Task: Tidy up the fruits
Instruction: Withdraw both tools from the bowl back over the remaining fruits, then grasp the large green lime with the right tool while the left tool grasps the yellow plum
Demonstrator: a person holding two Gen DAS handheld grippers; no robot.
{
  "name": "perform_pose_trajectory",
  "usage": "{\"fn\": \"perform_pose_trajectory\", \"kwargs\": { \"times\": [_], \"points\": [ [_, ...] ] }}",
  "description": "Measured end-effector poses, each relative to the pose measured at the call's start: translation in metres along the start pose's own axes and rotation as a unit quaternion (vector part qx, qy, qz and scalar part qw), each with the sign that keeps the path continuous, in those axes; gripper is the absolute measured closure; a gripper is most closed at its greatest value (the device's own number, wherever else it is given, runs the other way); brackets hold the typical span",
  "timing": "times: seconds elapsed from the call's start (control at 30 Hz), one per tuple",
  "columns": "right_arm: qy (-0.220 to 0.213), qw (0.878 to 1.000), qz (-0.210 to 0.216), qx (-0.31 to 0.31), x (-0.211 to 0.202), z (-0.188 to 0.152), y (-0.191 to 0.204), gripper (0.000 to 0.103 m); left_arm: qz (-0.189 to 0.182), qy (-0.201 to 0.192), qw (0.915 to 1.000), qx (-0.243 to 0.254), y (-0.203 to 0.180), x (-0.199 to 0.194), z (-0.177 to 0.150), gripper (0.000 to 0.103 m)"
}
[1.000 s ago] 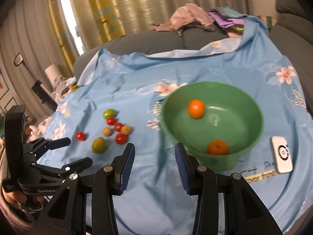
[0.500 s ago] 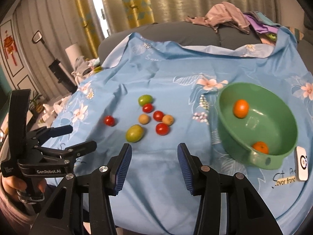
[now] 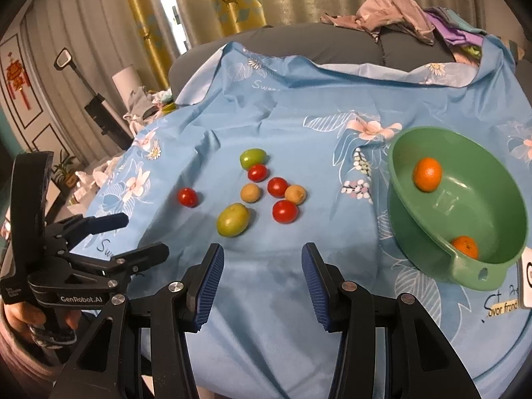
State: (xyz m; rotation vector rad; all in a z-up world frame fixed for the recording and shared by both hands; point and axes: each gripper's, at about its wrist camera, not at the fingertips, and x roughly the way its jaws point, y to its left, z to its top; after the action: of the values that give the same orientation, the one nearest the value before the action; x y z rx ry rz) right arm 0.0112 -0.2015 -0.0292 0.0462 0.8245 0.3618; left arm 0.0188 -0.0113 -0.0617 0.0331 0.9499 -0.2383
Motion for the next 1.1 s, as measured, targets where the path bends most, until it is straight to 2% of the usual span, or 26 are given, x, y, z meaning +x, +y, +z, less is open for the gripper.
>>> {"fn": "perform_pose_trajectory", "kwargs": {
  "times": [0.4,0.6,0.7,0.77,0.8,0.83,0.87,1.03,1.1],
  "points": [
    [-0.007,0.999,0.000,0.035,0.016,0.009,-0.035,0.054,-0.014,0.017,0.9996,0.017,-0.006,0.033,0.013,0.010],
    [-0.002,1.000,0.005,0.030,0.024,0.012,-0.038,0.054,-0.026,0.027,0.9985,0.041,-0.022,0.065,0.032,0.023],
    [0.000,1.000,0.006,0.027,0.028,0.013,-0.039,0.054,-0.031,0.047,0.9970,0.052,-0.027,0.084,0.035,0.033],
    [0.002,1.000,0.007,0.027,0.031,0.014,-0.039,0.054,-0.041,0.060,0.9961,0.050,-0.026,0.092,0.035,0.053],
    [0.003,1.000,0.007,0.026,0.033,0.016,-0.039,0.054,-0.036,0.053,0.9965,0.054,-0.026,0.092,0.036,0.055],
    [0.003,1.000,0.008,0.026,0.034,0.017,-0.039,0.054,-0.043,0.052,0.9964,0.052,-0.023,0.091,0.037,0.065],
    [0.004,1.000,0.010,0.025,0.037,0.018,-0.039,0.054,-0.049,0.050,0.9965,0.045,-0.021,0.089,0.039,0.069],
    [0.011,0.999,0.024,0.022,0.052,0.028,-0.033,0.054,-0.046,0.031,0.9984,0.014,0.003,0.076,0.044,0.069],
    [0.013,1.000,0.026,0.013,0.060,0.035,-0.027,0.054,-0.040,0.010,0.9991,0.002,0.016,0.063,0.049,0.069]
  ]
}}
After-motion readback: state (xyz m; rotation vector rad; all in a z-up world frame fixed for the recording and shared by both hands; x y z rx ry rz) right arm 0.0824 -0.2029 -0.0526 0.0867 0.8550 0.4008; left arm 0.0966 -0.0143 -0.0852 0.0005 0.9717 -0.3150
